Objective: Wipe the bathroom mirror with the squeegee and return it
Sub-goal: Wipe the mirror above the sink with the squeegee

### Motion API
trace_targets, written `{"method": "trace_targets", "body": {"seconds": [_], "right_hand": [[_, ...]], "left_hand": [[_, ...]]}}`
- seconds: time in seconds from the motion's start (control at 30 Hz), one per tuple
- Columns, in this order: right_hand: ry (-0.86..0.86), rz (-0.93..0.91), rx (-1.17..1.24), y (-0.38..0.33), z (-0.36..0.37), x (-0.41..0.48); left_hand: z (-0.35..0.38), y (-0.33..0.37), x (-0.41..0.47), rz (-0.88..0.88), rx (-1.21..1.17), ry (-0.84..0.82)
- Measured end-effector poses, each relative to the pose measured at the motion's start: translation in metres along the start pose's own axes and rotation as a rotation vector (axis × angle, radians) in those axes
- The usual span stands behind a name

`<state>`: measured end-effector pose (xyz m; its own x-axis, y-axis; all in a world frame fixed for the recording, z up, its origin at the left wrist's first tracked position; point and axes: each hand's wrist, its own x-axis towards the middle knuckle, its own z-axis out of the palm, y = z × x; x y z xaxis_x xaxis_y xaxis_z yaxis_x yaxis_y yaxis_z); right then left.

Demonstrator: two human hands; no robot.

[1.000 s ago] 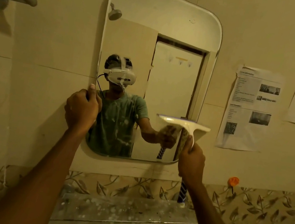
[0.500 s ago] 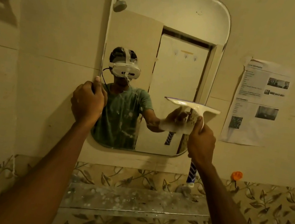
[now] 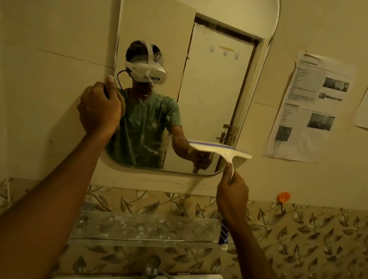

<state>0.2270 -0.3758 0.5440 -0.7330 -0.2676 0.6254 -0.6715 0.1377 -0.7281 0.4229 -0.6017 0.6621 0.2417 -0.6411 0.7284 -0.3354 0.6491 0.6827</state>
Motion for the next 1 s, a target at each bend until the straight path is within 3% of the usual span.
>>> {"method": "trace_targets", "body": {"seconds": [0.17, 0.8, 1.0], "right_hand": [[0.024, -0.025, 0.017, -0.020, -0.004, 0.029], [-0.092, 0.114, -0.078, 0.047, 0.010, -0.058], [0.056, -0.008, 0.015, 0.012, 0.004, -0.046]], "left_hand": [[0.000, 0.000, 0.000, 0.001, 0.003, 0.002], [-0.008, 0.006, -0.003, -0.063, -0.039, -0.038], [-0.025, 0.010, 0.001, -0.167, -0.148, -0.176]]}}
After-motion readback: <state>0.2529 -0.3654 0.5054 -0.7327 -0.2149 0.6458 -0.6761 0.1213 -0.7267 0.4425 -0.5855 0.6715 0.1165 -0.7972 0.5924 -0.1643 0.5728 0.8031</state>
